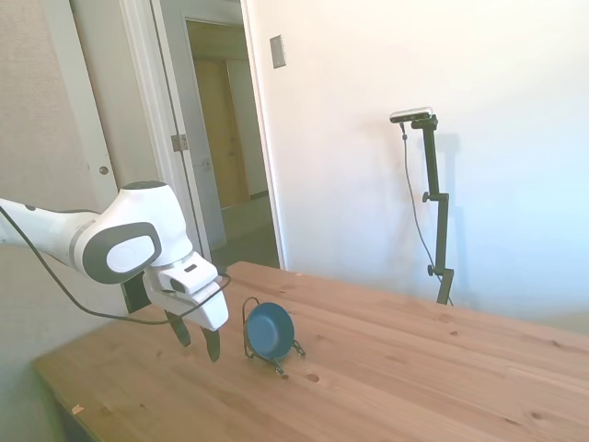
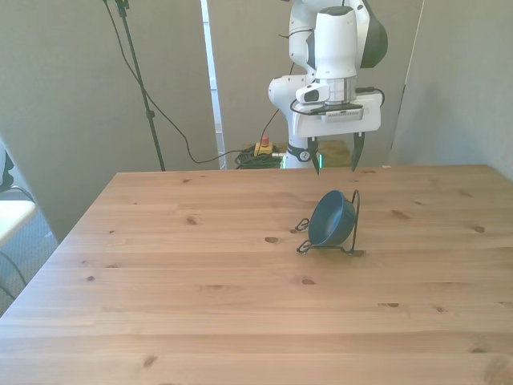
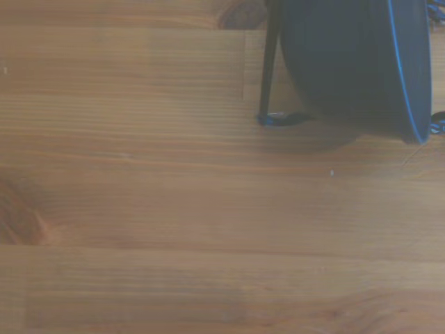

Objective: Unload the bowl

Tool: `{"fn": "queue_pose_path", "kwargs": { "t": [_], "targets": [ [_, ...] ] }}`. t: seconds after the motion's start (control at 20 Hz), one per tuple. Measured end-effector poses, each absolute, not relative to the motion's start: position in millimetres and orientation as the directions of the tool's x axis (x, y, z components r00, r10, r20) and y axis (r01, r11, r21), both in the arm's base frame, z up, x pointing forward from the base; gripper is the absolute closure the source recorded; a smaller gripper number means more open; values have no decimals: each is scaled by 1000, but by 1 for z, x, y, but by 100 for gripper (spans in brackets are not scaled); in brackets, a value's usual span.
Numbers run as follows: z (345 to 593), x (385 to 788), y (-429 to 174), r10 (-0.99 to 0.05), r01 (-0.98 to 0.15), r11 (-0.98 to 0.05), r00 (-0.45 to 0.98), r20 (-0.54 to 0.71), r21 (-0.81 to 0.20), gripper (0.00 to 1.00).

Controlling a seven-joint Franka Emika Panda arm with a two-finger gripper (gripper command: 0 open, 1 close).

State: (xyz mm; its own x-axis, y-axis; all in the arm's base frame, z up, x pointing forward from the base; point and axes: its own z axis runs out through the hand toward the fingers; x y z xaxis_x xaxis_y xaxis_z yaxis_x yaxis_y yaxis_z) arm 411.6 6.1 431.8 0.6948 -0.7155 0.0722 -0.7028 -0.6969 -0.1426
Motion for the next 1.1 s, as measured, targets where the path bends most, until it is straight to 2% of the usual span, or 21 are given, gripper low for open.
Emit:
{"fn": "queue_pose_path", "kwargs": {
  "t": [0.65, 1.1],
  "targets": [
    [437, 418, -3, -714, -700, -699, 696, 77, -146, 0],
    [451, 458, -34, -637, -600, -756, 766, 86, -262, 0]
  ]
}}
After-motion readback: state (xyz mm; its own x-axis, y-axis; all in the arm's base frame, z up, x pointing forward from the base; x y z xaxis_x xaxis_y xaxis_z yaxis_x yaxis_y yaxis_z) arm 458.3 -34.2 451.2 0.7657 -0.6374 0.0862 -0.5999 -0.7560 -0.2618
